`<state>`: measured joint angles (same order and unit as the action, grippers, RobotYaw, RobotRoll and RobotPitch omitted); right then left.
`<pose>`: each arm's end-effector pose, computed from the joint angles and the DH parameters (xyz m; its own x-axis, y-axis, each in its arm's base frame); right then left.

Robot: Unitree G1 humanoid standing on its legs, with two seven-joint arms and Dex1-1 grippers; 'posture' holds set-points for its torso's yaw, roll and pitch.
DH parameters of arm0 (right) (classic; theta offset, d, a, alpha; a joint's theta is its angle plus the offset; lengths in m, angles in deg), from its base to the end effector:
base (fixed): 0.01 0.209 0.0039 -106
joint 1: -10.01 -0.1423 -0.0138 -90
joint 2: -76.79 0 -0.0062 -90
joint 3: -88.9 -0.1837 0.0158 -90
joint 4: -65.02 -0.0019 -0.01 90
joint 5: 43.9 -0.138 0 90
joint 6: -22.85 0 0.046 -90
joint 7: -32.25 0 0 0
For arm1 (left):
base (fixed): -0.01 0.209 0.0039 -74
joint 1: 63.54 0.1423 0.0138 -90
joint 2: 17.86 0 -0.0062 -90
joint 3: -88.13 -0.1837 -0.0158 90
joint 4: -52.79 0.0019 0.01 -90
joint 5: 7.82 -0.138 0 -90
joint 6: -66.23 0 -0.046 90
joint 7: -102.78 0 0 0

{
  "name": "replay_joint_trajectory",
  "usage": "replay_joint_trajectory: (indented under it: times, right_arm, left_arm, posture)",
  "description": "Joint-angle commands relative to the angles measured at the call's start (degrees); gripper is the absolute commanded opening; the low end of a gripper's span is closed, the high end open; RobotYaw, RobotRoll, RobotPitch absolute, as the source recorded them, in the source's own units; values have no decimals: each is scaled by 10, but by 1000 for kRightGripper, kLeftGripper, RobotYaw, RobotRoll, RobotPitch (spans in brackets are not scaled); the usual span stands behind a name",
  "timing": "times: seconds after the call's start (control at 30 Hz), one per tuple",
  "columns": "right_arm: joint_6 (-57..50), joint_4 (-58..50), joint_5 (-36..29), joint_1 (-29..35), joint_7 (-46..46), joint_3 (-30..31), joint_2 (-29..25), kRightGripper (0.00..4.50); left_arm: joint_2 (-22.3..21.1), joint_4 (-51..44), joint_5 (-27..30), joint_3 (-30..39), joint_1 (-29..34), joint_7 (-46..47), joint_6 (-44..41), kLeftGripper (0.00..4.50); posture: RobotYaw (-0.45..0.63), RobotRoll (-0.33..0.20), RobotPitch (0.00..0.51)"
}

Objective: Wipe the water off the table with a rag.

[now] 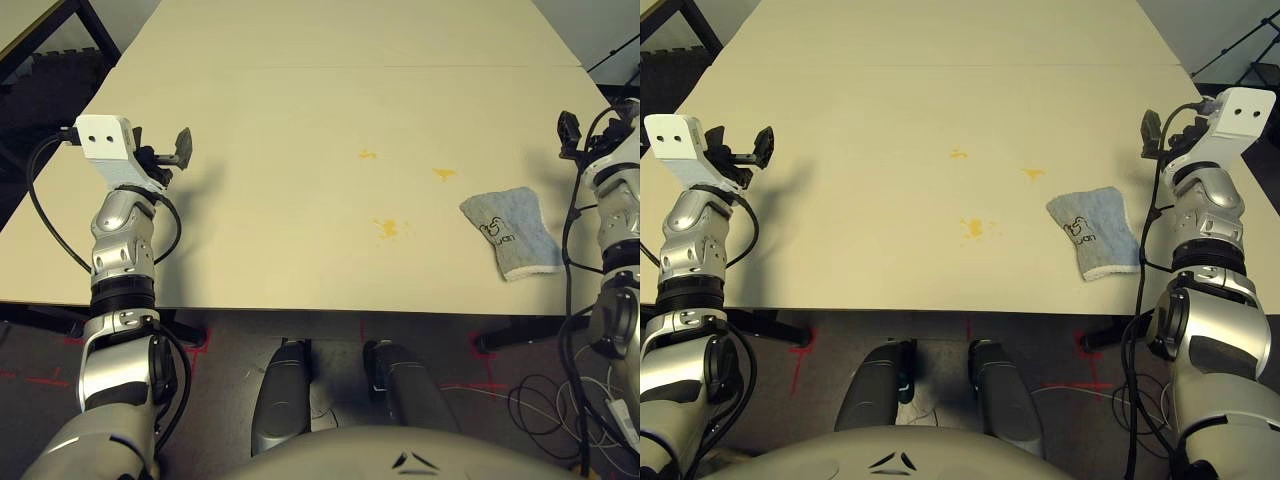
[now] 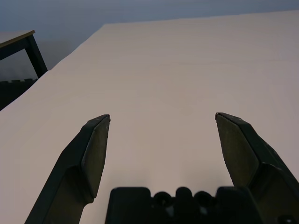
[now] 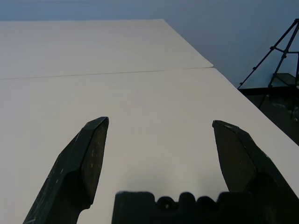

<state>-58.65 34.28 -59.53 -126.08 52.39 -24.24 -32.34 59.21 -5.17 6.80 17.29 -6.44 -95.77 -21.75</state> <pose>0.3023 -0.3339 0.1454 0.9732 -0.1865 0.1345 0.1797 0.9818 0.0608 0.2885 0.2995 0.1385 0.9824 0.0428 0.1819 -0.0555 0.9963 0.0652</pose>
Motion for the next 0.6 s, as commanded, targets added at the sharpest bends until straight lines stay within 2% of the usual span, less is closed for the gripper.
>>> replay_joint_trajectory:
  times: [0.03,0.17,0.5,0.6]
  right_arm:
    - [3,9,2,0,0,-1,-4,4432]
    - [4,10,2,0,-1,-2,-6,4432]
    - [4,3,-1,8,-4,-5,-4,4432]
    - [3,6,-2,5,-5,-7,-9,4432]
  left_arm:
    - [5,-13,1,-1,9,2,-6,4500]
    - [4,-9,-2,-6,2,-3,-8,4500]
    - [3,-4,1,-11,-8,-27,-8,4500]
    - [3,-75,39,-30,34,-111,-40,4500]
  posture:
    - [196,0,155]
    - [183,0,163]
    - [187,0,142]
    - [193,0,141]
